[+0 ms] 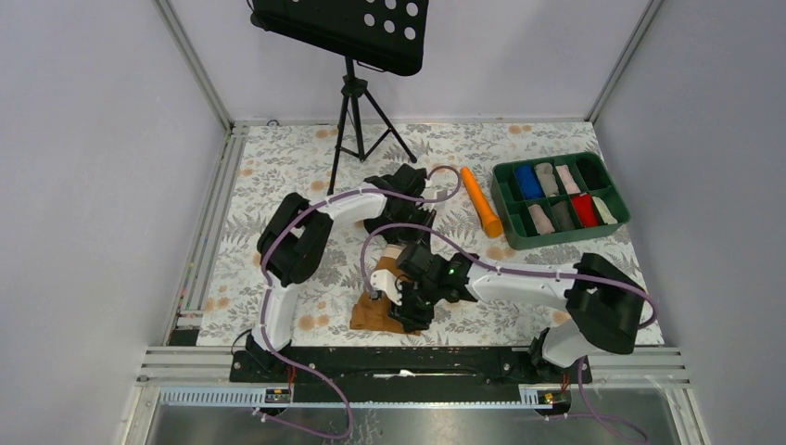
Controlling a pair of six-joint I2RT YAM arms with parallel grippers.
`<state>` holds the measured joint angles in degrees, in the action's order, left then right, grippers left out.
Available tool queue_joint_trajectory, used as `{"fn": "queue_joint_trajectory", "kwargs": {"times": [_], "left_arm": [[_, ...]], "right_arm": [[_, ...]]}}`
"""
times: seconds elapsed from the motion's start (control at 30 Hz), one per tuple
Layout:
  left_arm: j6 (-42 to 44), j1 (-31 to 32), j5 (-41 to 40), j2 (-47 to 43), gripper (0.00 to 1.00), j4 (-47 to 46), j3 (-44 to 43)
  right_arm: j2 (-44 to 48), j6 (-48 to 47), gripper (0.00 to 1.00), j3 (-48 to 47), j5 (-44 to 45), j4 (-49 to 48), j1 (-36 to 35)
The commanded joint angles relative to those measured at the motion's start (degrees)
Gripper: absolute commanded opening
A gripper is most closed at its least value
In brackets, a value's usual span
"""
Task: Roll the underwear
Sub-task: Fold the underwear at the center of the board.
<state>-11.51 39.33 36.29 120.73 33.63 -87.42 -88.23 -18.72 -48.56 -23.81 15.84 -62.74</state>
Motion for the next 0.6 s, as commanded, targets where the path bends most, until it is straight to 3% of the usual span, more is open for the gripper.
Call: {"fn": "queue_joint_trajectory", "kwargs": {"times": [0.0, 0.17, 0.43, 0.57], "left_arm": [[2.3, -0.2, -2.1, -5.4, 0.0, 1.1, -1.2], [2.2, -2.2, -3.8, -9.1, 0.0, 2.4, -0.2], [1.4, -3.5, -5.7, -10.3, 0.0, 2.5, 0.9], [0.9, -3.5, -6.5, -10.4, 0.0, 2.5, 1.0]], "right_arm": [[6.6, -3.0, 0.45, -7.1, -7.9, 9.6, 2.4], [11.7, -4.4, 0.47, -9.8, -15.3, 16.4, 8.6], [15.8, 2.8, 0.15, -1.9, -27.0, 10.8, 23.5], [15.2, 13.2, 0.05, 2.4, -32.7, -1.7, 35.1]]}}
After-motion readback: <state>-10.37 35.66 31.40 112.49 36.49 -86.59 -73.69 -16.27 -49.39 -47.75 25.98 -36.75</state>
